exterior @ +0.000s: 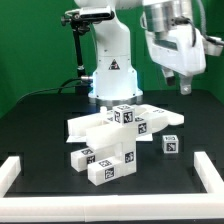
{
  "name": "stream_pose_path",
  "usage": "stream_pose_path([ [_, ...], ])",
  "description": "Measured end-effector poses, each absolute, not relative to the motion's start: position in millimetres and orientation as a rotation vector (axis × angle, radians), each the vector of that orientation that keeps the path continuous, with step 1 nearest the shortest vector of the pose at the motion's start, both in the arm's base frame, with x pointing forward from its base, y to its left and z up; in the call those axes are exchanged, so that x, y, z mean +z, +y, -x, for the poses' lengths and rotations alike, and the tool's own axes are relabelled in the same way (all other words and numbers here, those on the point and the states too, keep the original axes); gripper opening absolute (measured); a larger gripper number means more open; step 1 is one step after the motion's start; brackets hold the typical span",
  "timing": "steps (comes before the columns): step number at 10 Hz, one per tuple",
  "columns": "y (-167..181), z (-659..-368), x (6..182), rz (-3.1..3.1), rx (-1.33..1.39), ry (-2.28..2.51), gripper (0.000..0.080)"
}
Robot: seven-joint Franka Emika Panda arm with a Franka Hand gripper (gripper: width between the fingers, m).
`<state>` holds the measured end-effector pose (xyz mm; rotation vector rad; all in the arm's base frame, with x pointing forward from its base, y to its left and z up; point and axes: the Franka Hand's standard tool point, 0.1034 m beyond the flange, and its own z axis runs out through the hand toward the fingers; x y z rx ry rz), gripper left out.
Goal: Assemble chair
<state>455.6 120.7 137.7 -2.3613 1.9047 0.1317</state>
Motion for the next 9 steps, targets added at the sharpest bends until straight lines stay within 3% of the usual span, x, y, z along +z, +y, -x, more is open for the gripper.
stream_pose_path([
  [3, 124, -451, 134.5, 2.394, 0.125, 1.908, 0.0648],
  [6, 146, -430, 106.6, 2.599, 0.134, 1.818, 0.0648],
  [9, 161, -430, 73.9, 2.592, 0.064, 1.895, 0.0648],
])
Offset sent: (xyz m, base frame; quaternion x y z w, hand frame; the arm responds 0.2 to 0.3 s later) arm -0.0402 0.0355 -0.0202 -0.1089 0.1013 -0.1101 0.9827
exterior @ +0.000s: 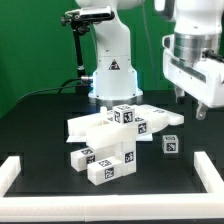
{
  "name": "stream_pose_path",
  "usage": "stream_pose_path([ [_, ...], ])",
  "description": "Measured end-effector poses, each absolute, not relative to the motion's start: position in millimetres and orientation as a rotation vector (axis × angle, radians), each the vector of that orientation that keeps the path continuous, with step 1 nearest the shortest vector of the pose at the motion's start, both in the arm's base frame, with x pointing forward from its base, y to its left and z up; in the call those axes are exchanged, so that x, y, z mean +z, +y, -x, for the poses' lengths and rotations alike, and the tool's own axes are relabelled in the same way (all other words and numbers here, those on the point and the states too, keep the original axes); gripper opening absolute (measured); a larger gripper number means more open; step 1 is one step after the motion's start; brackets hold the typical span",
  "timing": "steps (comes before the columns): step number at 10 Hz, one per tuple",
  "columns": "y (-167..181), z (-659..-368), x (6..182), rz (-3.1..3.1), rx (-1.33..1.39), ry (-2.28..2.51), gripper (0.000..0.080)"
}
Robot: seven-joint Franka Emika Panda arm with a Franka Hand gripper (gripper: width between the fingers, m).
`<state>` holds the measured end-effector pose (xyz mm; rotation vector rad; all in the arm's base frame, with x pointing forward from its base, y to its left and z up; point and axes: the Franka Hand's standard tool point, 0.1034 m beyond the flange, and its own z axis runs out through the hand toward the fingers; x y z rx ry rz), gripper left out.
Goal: Assemble chair
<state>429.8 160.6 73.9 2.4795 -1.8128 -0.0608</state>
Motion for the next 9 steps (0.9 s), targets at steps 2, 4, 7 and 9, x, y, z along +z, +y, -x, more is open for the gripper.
stream_pose_path([
  [2, 174, -433, 66.5, -2.551, 0.053, -1.828, 0.0648],
  [4, 171, -434, 61.7, -2.612, 0.091, -1.760, 0.0648],
  [7, 152, -438, 50.2, -2.625, 0.082, -1.700, 0.0648],
  [9, 141, -442, 41.8, -2.620, 0.077, -1.684, 0.0648],
])
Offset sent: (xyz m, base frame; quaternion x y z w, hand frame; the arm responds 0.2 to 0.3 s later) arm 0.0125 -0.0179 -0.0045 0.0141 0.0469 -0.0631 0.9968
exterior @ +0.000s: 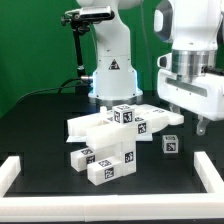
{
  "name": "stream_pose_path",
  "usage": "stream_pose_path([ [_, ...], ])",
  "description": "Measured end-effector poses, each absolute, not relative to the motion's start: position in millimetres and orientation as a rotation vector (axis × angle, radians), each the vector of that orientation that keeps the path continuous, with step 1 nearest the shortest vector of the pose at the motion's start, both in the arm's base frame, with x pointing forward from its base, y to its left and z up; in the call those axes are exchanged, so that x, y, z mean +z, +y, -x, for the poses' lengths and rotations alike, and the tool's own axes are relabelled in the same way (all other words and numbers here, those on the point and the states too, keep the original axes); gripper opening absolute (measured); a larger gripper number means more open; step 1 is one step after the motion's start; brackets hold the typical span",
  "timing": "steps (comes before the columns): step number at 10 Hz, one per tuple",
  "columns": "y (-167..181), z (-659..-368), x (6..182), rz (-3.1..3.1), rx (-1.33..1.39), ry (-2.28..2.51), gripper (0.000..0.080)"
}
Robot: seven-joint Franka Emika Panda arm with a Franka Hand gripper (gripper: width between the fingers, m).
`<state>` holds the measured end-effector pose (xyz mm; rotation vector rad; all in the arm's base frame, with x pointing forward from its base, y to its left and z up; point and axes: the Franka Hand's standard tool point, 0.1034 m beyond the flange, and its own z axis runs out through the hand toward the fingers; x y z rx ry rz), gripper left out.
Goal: Assemble chair
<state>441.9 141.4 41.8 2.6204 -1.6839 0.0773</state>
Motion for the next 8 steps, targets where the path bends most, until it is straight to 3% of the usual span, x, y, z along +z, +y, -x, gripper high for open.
stream_pose_path([
  [4, 124, -450, 29.7, -2.626, 0.084, -1.630, 0.0648],
  [8, 116, -452, 30.5, -2.653, 0.084, -1.586, 0.0648],
])
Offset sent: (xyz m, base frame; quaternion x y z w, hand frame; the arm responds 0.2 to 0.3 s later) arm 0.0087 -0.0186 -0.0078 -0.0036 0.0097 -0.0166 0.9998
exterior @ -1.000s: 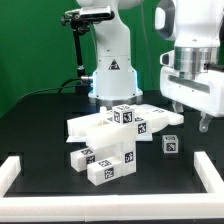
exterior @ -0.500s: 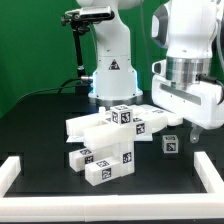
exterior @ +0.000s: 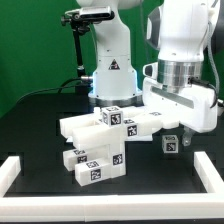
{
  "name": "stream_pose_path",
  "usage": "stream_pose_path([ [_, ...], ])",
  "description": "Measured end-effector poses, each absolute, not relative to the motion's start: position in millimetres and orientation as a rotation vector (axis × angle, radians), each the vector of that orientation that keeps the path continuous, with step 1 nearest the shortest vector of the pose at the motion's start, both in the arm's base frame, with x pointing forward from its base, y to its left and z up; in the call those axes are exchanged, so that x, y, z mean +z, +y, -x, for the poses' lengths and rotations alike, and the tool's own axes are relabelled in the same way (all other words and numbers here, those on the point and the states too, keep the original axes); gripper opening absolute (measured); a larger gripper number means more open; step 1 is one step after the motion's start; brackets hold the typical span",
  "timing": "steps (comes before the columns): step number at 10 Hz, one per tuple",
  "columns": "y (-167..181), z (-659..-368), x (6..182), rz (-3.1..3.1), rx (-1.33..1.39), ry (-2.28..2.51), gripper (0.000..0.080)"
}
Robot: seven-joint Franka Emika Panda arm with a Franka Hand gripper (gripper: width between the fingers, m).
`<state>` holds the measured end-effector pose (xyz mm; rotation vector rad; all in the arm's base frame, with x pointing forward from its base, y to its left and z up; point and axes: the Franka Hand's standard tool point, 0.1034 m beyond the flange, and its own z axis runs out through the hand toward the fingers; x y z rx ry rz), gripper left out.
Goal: Assemble chair
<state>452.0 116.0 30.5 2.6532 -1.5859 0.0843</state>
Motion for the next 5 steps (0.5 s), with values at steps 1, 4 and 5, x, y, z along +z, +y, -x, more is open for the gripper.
stream_pose_path([
  [1, 119, -450, 29.5, -2.654, 0.079, -1.589, 0.0648],
  [4, 122, -441, 21.5, -2.642, 0.065, -1.603, 0.0648],
  [5, 121, -441, 18.3, -2.640, 0.071, -1.598, 0.0648],
])
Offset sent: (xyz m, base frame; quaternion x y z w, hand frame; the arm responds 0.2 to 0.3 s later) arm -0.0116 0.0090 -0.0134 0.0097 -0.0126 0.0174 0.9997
